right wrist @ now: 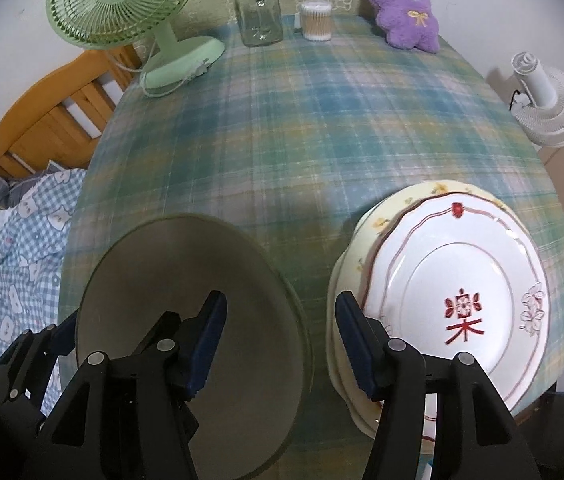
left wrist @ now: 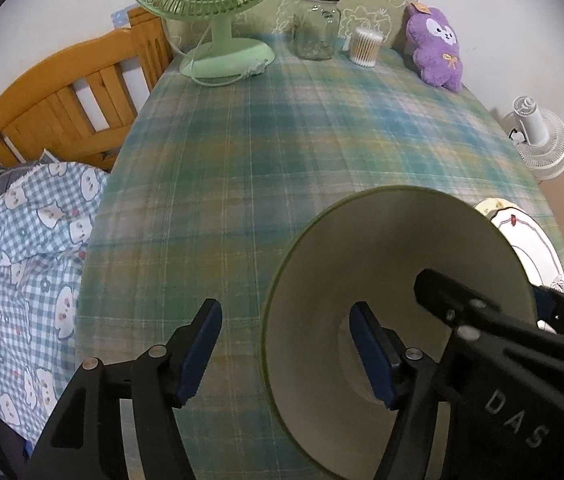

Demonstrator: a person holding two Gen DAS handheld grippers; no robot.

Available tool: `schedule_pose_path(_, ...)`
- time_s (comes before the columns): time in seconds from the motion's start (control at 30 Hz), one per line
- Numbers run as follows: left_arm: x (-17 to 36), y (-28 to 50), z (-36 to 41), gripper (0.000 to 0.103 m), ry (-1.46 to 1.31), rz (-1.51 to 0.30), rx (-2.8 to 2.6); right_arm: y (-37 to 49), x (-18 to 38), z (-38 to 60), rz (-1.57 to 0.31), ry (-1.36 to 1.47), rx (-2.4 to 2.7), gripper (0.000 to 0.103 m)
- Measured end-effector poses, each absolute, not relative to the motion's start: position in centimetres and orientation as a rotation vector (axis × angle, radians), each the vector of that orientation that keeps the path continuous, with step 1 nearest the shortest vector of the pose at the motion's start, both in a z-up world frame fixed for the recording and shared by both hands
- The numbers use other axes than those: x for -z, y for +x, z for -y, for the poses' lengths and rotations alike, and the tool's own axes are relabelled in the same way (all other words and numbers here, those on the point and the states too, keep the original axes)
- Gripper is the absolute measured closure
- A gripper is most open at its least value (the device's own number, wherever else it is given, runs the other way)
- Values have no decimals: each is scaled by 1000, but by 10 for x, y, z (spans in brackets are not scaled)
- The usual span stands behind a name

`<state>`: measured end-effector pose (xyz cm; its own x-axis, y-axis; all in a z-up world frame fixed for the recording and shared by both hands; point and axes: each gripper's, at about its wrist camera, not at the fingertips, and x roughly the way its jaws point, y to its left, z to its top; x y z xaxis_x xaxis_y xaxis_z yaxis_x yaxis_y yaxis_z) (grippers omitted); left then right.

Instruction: Organize plates and bowls

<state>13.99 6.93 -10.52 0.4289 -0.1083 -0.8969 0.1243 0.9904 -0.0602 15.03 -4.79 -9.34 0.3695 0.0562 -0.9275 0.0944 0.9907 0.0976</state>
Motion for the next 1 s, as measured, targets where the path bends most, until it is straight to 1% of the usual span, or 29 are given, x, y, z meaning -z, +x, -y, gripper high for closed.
schedule_pose_path(0.1,108,141,-67,37,21,-1127,153,152,98,48,-1201,158,23,42)
schedule_pose_path(0.2,109,142,-64,43,24,-1122,166,153,102,50,-1197,178,31,42)
schedule_pose_path(0.47,111,141,-57,43,13,-1119,181,158,111,52,-1209,224,6,43)
schedule_pose_path(0.8,112,141,-58,43,-8,-1126,186,157,111,53,-1216,217,-6,44)
schedule_pose_path(0.83,112,141,-58,43,-9,-1125,188,157,111,53,-1217,217,-6,45)
schedule_pose_path(0.87,113,141,-58,43,-8,-1123,188,156,111,53,-1216,218,-11,51)
schedule_pose_path(0.93,112,140,-57,50,-9,-1118,201,156,111,52,-1221,245,-41,56)
schedule_pose_path(1.0,113,140,-56,49,-11,-1119,200,156,110,49,-1220,227,-39,56)
